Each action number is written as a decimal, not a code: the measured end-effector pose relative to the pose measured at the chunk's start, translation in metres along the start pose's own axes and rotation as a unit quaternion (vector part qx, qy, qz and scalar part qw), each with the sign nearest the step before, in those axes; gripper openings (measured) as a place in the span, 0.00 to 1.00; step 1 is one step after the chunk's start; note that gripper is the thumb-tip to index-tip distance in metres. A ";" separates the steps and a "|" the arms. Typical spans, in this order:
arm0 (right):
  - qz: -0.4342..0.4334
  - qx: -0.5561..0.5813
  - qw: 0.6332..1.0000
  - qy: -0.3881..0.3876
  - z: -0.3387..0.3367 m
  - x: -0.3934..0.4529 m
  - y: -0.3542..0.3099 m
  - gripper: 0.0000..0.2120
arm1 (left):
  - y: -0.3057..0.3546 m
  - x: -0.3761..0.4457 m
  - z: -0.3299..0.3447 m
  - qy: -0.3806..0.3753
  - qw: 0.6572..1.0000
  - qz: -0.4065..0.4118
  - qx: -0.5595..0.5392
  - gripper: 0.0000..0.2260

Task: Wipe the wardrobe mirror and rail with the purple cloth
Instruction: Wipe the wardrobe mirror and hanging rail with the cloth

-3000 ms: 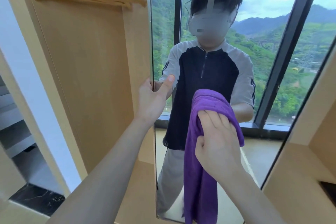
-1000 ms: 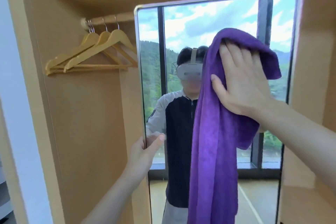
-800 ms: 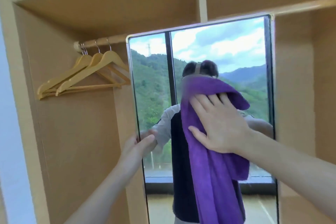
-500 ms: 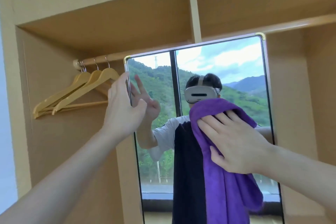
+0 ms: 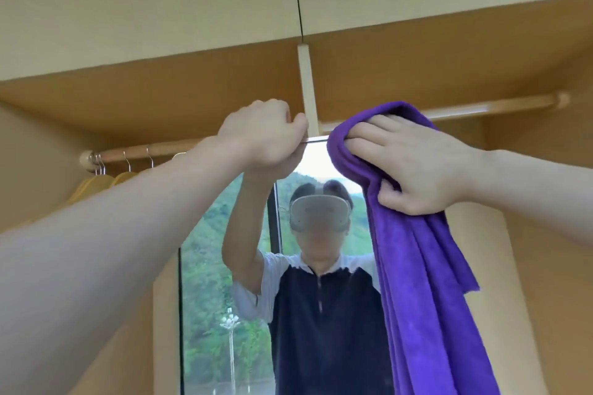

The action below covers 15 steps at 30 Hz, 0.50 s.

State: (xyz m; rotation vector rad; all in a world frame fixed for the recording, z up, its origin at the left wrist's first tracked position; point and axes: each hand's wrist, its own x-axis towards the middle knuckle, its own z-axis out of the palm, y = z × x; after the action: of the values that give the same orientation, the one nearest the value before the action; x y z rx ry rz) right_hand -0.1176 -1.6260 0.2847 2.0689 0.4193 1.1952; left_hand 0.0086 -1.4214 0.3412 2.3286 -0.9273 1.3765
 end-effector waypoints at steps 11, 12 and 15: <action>0.278 -0.001 0.951 0.136 0.039 0.049 -0.043 0.15 | 0.014 -0.007 0.049 0.193 0.980 -0.001 0.056 0.16; 0.294 -0.010 0.948 0.125 0.038 0.057 -0.043 0.14 | 0.013 -0.006 0.049 0.194 0.980 -0.004 0.051 0.15; 0.280 -0.006 0.951 0.132 0.039 0.066 -0.037 0.13 | 0.012 -0.004 0.050 0.191 0.981 -0.012 0.031 0.15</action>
State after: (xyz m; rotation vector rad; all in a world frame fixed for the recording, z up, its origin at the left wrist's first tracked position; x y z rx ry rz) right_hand -0.0475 -1.5776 0.2865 2.0877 -0.0742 1.8116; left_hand 0.0333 -1.4550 0.3114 2.0006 -0.7450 1.7795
